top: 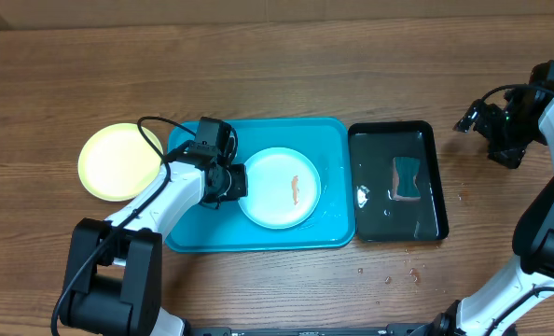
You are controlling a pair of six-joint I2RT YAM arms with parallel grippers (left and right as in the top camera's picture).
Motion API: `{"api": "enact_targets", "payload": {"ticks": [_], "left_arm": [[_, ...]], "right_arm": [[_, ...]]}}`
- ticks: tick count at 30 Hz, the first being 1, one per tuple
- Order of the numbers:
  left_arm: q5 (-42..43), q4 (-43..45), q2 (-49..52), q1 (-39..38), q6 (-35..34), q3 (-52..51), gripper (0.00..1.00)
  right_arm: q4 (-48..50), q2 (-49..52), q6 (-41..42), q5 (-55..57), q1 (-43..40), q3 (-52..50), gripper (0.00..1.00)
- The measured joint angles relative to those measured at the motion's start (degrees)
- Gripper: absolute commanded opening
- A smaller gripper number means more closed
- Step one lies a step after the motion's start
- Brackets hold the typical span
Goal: Clean dirty plates on tray and stack at the side
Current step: 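Lower right gripper into the black basin toward the sponge, then grasp the sponge and rub it in the basin water with right gripper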
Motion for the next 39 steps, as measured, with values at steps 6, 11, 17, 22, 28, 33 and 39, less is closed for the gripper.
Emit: {"api": "enact_targets", "payload": {"ticks": [6, 11, 17, 22, 28, 33, 39], "left_arm": [[-3.41, 0.11, 0.0, 0.02, -0.74, -0.02, 0.06], [-4.79, 0.28, 0.0, 0.57, -1.55, -0.02, 0.11], [-5.75, 0.26, 0.0, 1.29, -1.75, -0.02, 0.13], [-6.03, 0.26, 0.0, 1.29, -1.77, -0.02, 0.14], [-6.1, 0.24, 0.0, 1.29, -1.77, -0.07, 0.17], [-5.84, 0.2, 0.0, 1.29, -1.77, -0.09, 0.18], [-5.6, -0.24, 0.0, 1.29, -1.77, -0.09, 0.19]], "right_arm": [[-0.02, 0.0, 0.0, 0.02, 0.0, 0.0, 1.0], [-3.63, 0.0, 0.72, -2.45, 0.02, 0.04, 1.0], [-10.08, 0.0, -3.54, -11.23, 0.09, 0.04, 0.9], [-17.29, 0.0, -8.35, -14.93, 0.81, 0.04, 0.86], [-23.89, 0.0, -11.87, -14.32, 3.85, 0.04, 0.84], [-24.74, 0.0, -12.39, -10.71, 10.34, 0.04, 0.83], [-20.65, 0.0, -7.02, 2.43, 19.37, 0.04, 0.81]]}}
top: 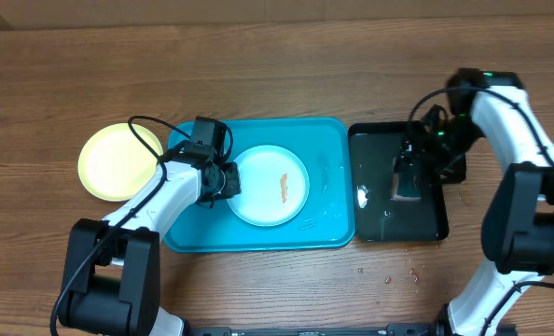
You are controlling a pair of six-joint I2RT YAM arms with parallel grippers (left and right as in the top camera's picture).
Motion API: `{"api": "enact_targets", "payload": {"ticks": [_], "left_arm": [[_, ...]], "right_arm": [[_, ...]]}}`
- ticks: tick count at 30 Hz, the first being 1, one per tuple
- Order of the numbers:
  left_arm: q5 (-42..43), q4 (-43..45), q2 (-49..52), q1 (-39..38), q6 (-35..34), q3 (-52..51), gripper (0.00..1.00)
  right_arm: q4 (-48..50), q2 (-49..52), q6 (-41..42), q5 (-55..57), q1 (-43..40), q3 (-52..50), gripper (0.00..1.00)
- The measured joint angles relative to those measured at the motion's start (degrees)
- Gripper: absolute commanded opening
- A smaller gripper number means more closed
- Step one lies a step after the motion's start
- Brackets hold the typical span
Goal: Clean dirty plates on tray and stack at the side
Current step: 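Grasp the sponge and rub it in the basin water with right gripper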
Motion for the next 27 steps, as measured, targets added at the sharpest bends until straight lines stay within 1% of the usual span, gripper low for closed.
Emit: {"api": "enact_targets", "payload": {"ticks": [4, 6, 9, 12, 14, 15, 18, 19, 25, 26, 27], "left_arm": [[0.0, -0.55, 0.0, 0.0, 0.0, -0.02, 0.2], [0.0, -0.63, 0.0, 0.0, -0.02, -0.02, 0.19], [0.0, -0.63, 0.0, 0.0, 0.0, -0.02, 0.2], [0.0, -0.66, 0.0, 0.0, 0.0, -0.02, 0.2], [0.0, -0.63, 0.0, 0.0, 0.0, -0.02, 0.2], [0.0, -0.63, 0.0, 0.0, 0.0, -0.04, 0.2], [0.0, -0.63, 0.0, 0.0, -0.02, -0.04, 0.2], [0.02, -0.63, 0.0, 0.0, 0.0, -0.04, 0.2], [0.0, -0.61, 0.0, 0.0, 0.0, -0.04, 0.21], [0.0, -0.61, 0.0, 0.0, 0.0, -0.04, 0.21], [0.0, -0.61, 0.0, 0.0, 0.0, -0.04, 0.22]], "right_arm": [[3.98, 0.0, 2.34, 5.27, 2.73, -0.02, 0.7], [6.16, 0.0, 2.93, 6.69, 3.54, -0.59, 0.68], [8.28, 0.0, 3.39, 8.39, 4.09, -2.43, 0.68], [11.06, 0.0, 3.76, 9.49, 4.17, -5.09, 0.63], [12.85, 0.0, 3.91, 9.57, 4.17, -7.08, 0.54], [13.6, 0.0, 4.11, 9.35, 4.17, -8.15, 0.47], [15.04, 0.0, 4.31, 8.09, 4.2, -10.27, 0.36], [15.17, 0.0, 4.28, 7.82, 4.24, -10.56, 0.34], [15.74, 0.0, 4.17, 7.04, 4.24, -10.69, 0.33], [15.87, 0.0, 4.2, 6.8, 4.24, -10.69, 0.33], [15.93, 0.0, 4.2, 6.51, 4.24, -10.71, 0.28]]}}
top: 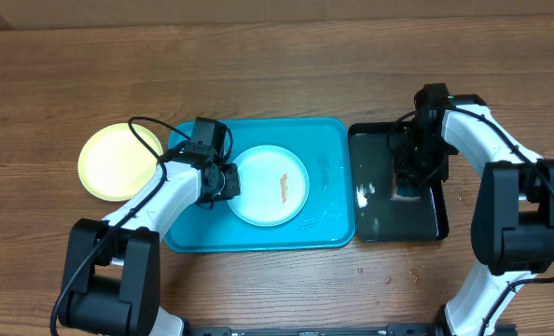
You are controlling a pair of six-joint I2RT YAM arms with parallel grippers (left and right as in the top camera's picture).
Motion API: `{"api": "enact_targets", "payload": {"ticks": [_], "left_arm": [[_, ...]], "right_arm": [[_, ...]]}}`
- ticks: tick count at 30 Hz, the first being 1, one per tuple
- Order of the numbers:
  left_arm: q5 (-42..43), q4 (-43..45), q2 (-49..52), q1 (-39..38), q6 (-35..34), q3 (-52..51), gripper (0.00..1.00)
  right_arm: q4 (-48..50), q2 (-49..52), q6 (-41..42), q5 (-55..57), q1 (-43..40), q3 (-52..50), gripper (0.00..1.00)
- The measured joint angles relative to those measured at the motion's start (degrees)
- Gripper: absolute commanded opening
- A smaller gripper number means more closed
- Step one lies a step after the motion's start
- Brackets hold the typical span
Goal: Clean dirty plates on tray and stack at the side
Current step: 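Grasp the sponge and rub it in the basin water with right gripper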
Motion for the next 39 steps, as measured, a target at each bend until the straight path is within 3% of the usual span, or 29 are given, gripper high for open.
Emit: {"api": "enact_targets", "payload": {"ticks": [3, 8, 12, 19, 24, 39], "left_arm": [[0.0, -0.04, 0.0, 0.0, 0.0, 0.0, 0.22], [0.0, -0.79, 0.0, 0.0, -0.02, 0.0, 0.24], [0.02, -0.96, 0.0, 0.0, -0.2, 0.0, 0.17], [0.02, -0.92, 0.0, 0.0, -0.15, 0.0, 0.24], [0.0, -0.92, 0.0, 0.0, -0.13, 0.0, 0.05], [0.46, -1.09, 0.0, 0.0, -0.2, 0.0, 0.04]], "right_arm": [[0.39, 0.0, -0.31, -0.85, 0.0, -0.02, 0.04], [-1.2, 0.0, 0.02, -1.6, 0.0, 1.11, 0.04], [-4.79, 0.0, 0.04, -1.66, 0.0, 5.53, 0.04], [-7.67, 0.0, 0.02, -1.64, 0.24, 6.91, 0.04], [-6.6, 0.0, 0.02, -0.87, 3.04, 4.13, 0.04], [-9.9, 0.0, -0.2, 4.55, 6.03, 8.9, 0.04]]}}
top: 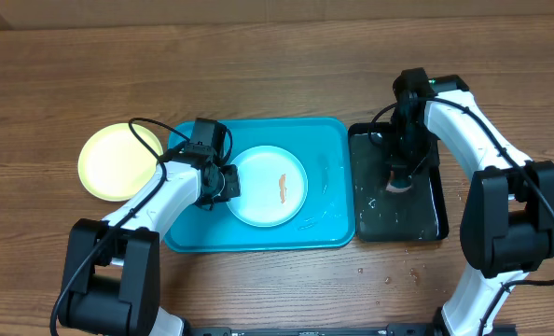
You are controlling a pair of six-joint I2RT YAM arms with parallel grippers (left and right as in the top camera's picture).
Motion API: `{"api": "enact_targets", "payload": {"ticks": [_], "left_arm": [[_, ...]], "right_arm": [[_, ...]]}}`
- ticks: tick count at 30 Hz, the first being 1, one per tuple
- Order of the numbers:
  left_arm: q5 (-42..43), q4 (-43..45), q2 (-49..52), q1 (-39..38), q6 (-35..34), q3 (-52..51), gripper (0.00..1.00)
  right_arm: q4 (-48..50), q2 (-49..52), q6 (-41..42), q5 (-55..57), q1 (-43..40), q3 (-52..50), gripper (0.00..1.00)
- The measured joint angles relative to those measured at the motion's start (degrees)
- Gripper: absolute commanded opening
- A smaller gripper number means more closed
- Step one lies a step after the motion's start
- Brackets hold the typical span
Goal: Clean dirty plates on tray and stack at the side
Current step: 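Grasp the sponge and rub it in the basin water with right gripper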
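A white plate with an orange-red smear lies in the teal tray. My left gripper is at the plate's left rim and looks shut on it. A clean yellow plate rests on the table left of the tray. My right gripper points down into the black water tray, right on top of the sponge. Only a pinkish edge of the sponge shows under it. Its fingers are hidden by the wrist.
Water films the black tray's floor, and a few drops lie on the wood at its front right. The two trays stand side by side with a narrow gap. The left arm's cable loops over the yellow plate's edge.
My right gripper has shifted a little left and lower onto the sponge, which now shows only a small pinkish edge. The left gripper and the white plate have not moved.
At first my right arm was raised at the far right, off the black tray, with the sponge lying free in it. It then stood over the sponge, then closer, and now sits on it. Early on the left gripper shifted the white plate slightly left, then held still.
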Motion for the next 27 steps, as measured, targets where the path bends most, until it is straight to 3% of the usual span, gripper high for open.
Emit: {"api": "enact_targets", "payload": {"ticks": [18, 22, 27], "left_arm": [[2.34, 1.07, 0.0, 0.0, 0.02, 0.0, 0.06], [2.56, 1.16, 0.0, 0.0, 0.02, 0.0, 0.07], [2.56, 1.73, 0.0, 0.0, 0.02, 0.0, 0.07]], "right_arm": [[1.46, 0.0, 0.0, -0.57, 0.0, -0.35, 0.04], [1.44, 0.0, -0.07, -0.57, 0.0, -0.66, 0.12], [1.53, 0.0, -0.04, -0.57, 0.0, -0.92, 0.12]]}}
